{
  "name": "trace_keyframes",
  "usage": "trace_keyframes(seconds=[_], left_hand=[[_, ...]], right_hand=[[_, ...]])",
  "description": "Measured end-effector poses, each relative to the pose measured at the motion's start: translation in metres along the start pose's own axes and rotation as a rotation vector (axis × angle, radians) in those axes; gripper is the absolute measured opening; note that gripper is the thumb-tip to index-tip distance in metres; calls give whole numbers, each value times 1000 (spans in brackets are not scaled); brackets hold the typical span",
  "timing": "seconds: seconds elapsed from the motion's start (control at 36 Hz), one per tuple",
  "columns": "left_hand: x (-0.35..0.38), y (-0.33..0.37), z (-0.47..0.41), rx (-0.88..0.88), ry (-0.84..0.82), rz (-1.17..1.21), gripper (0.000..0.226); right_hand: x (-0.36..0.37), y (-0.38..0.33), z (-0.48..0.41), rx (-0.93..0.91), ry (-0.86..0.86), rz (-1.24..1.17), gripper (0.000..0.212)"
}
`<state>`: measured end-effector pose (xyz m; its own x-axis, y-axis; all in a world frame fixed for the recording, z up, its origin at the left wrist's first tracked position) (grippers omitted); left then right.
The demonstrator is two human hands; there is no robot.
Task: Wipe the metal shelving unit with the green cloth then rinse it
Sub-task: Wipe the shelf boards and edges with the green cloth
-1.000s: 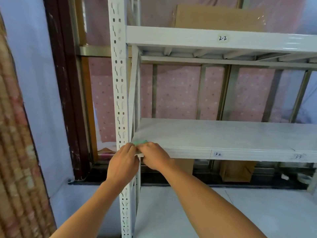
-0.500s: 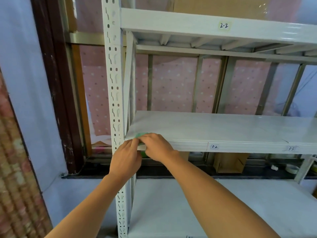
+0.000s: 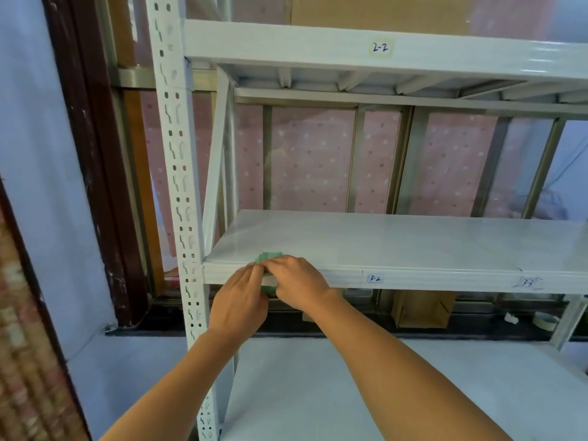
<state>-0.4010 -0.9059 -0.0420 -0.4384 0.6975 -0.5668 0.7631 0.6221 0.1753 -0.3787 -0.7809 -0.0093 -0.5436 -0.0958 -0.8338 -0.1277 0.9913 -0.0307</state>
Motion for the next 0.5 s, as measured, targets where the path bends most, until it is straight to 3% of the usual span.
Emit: trace_keyframes(seconds=[0.14, 0.33, 0.5], left_hand=[[17, 50, -12, -16, 23, 6, 36], [53, 112, -17, 3, 18, 18, 34], [77, 165, -31, -18, -4, -5, 27]], right_hand=[[-20, 35, 19, 29, 1, 27, 47], [-42, 101, 58, 36, -25, 20, 50], [-65, 146, 84, 74, 17, 12, 35]])
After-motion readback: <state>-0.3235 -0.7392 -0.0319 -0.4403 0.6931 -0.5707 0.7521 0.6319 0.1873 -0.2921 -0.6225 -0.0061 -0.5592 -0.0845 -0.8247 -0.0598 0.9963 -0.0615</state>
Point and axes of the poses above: each hand's wrist, its own z-axis away from the middle knuckle, its own x-axis out of the palm, y = z × x, the point moved 3 cm from there along -z, towards the middle knuckle, and after that the axes turned 9 degrees about y, right-handed, at the moved point
